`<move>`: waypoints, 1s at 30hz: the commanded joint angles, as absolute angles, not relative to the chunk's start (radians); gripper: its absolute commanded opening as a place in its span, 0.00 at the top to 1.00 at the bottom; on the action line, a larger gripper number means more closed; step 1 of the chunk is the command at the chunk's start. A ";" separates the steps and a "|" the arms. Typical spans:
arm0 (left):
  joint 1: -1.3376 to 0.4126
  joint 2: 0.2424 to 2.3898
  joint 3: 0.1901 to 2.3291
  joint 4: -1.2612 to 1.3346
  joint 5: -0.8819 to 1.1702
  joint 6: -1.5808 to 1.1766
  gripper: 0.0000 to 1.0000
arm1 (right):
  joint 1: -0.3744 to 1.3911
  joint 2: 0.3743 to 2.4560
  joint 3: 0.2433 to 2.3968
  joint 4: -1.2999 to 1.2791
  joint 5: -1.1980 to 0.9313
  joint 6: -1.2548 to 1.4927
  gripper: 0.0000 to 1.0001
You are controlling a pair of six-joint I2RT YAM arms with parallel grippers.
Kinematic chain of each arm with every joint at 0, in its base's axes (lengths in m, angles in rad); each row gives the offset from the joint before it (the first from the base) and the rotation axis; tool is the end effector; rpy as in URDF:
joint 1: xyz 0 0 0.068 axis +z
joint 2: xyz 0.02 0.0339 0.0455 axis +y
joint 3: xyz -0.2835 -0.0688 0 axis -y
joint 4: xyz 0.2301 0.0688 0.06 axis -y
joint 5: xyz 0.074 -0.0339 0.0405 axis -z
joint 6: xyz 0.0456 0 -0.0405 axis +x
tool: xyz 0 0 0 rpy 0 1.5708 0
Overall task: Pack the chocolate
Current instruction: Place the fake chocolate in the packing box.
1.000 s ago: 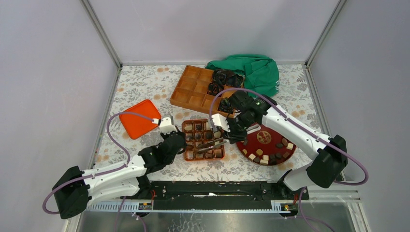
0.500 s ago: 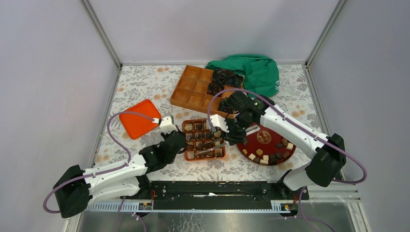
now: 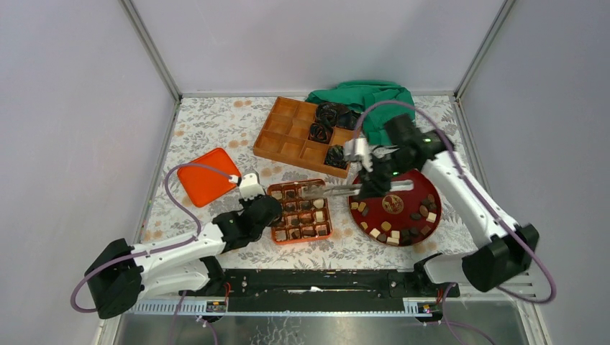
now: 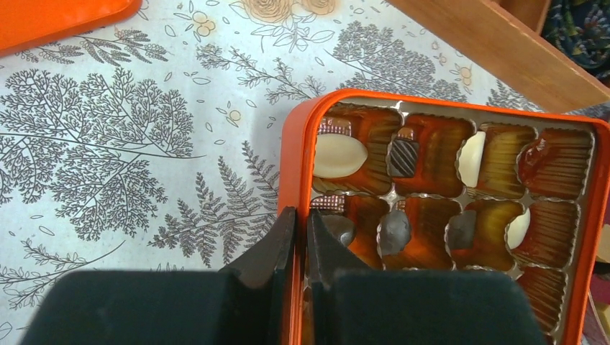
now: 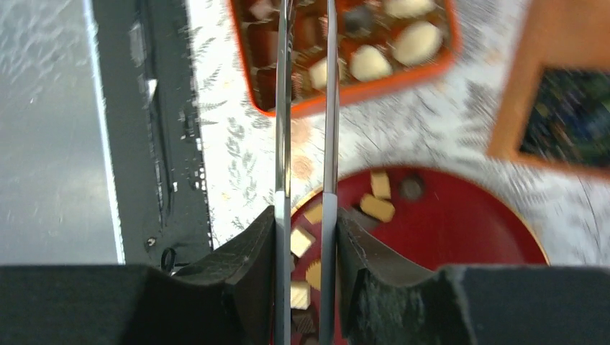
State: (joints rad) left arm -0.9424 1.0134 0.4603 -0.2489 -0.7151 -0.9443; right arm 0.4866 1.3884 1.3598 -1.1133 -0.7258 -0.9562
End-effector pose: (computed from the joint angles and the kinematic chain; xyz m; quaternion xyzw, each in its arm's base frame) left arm 0.1257 -0.1222 0.2063 -0.1321 0.8683 -0.0939 0.4689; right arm 0.2026 0.1414 0.3474 -0.6600 0.6360 0.2911 0.2742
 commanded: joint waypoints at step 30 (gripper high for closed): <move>-0.770 0.516 0.404 0.035 -0.039 -0.682 0.01 | -0.064 0.936 0.988 -1.425 -0.255 -1.013 0.54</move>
State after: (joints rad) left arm -0.7757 0.5056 0.4435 -0.0994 -0.1768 -0.7280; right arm -0.0608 0.9756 1.0023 -1.3991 -0.3588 -0.9871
